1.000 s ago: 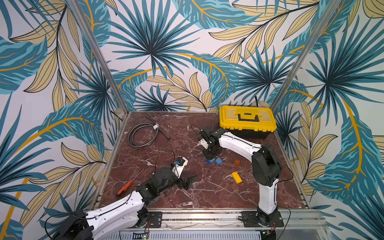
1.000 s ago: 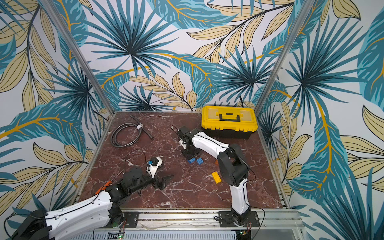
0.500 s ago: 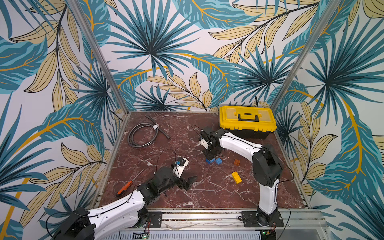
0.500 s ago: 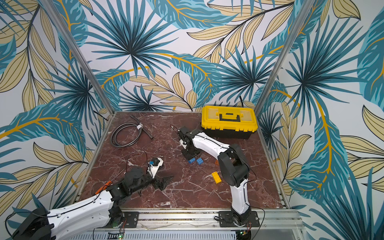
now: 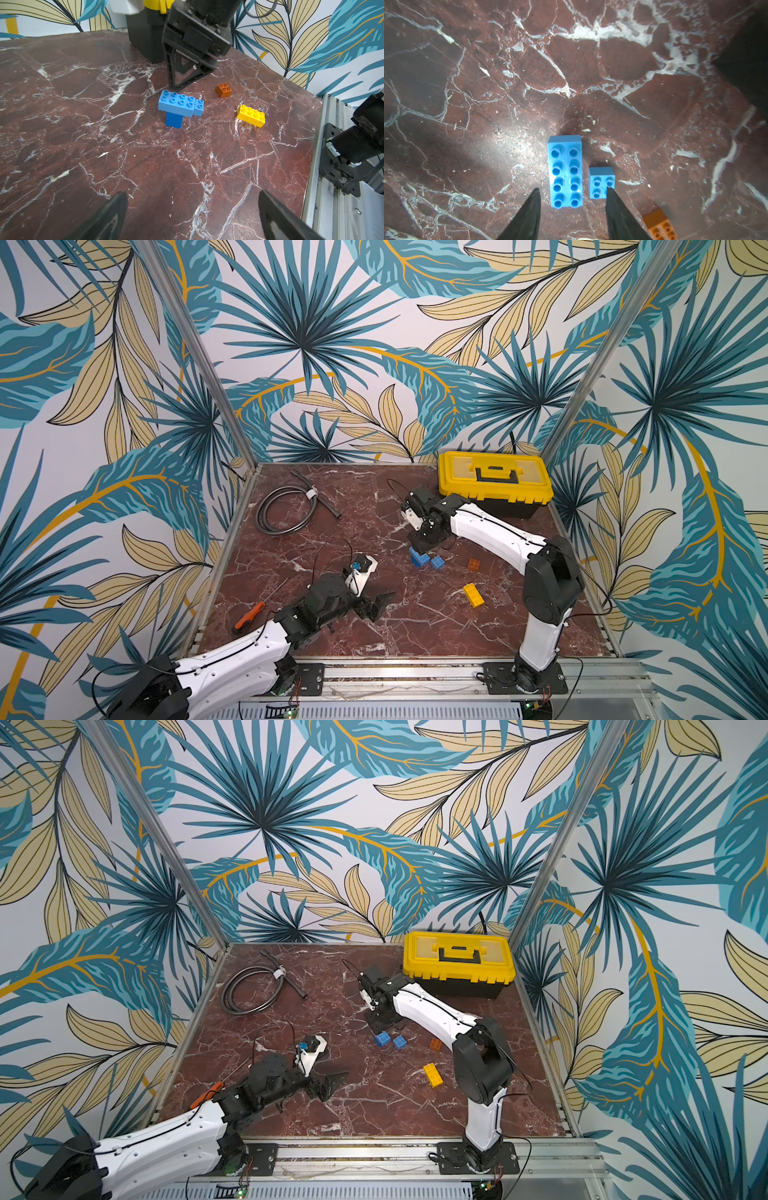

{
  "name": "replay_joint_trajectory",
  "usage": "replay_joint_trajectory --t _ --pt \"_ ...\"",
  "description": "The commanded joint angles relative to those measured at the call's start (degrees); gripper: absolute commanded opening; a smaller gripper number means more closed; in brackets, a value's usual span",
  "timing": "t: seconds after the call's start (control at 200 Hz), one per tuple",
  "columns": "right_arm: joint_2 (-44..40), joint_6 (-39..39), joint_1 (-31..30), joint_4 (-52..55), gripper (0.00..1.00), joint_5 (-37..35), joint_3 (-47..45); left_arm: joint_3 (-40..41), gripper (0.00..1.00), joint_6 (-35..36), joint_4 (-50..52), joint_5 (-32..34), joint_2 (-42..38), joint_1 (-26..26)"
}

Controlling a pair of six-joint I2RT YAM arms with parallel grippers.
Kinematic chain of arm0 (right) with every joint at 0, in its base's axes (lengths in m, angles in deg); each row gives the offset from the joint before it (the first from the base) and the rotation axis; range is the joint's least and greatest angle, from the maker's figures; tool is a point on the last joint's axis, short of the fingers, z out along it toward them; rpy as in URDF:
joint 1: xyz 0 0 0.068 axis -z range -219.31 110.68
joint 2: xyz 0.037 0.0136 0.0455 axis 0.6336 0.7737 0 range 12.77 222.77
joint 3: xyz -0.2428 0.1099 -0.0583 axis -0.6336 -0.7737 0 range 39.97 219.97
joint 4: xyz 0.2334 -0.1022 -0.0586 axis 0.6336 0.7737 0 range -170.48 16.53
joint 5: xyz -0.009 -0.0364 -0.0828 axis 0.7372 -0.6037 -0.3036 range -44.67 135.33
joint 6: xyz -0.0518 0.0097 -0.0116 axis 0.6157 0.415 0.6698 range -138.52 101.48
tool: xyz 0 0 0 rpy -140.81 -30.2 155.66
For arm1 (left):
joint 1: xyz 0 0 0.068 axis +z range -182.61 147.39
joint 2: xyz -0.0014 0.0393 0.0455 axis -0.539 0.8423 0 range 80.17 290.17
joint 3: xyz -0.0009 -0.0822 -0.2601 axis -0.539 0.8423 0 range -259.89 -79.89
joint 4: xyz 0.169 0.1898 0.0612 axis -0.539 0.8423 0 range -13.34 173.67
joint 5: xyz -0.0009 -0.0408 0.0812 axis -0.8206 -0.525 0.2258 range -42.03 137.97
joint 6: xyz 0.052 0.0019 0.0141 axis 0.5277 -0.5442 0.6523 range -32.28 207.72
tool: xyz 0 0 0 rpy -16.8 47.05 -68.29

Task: Assemble the letter f with lego
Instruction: Assemble the lego brick with the lego brick, then pick up the lego brick from the center of the board.

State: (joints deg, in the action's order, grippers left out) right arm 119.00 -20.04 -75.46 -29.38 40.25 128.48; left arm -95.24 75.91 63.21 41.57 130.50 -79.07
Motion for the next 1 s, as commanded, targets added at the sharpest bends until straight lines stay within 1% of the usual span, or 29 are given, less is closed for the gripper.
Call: replay_joint_trajectory --t 0.0,0.26,0.436,0.606,0.746,0.996 --pt "-2.14 -1.8 0.15 1.38 0.52 -2.75 -2.29 -1.34 1.0 0.56 -0.43 -0.51 -0.19 -0.15" --pt "-6.2 -4.78 1.76 0.57 0.54 -5.69 -8.37 -1.25 0.99 0.75 -0.44 -1.49 -0.43 -0.17" --pt "-9.31 -6.4 2.92 -0.76 0.55 -6.07 -13.38 -1.08 0.99 0.83 -0.43 -1.71 -0.93 -0.15" --pt "-10.41 -6.83 3.01 -3.19 0.57 -3.6 -17.58 -1.02 0.99 0.69 -0.43 -1.82 -1.24 -0.14" --pt "-10.7 -6.61 3.14 -8.28 0.58 -1.21 -21.7 -0.99 1.0 0.5 -0.43 -2.13 -1.43 -0.14" --pt "-9.03 -6.46 3.27 -13.63 0.58 0.48 -24.22 -1.17 0.99 0.22 -0.43 -2.31 -1.43 -0.2"
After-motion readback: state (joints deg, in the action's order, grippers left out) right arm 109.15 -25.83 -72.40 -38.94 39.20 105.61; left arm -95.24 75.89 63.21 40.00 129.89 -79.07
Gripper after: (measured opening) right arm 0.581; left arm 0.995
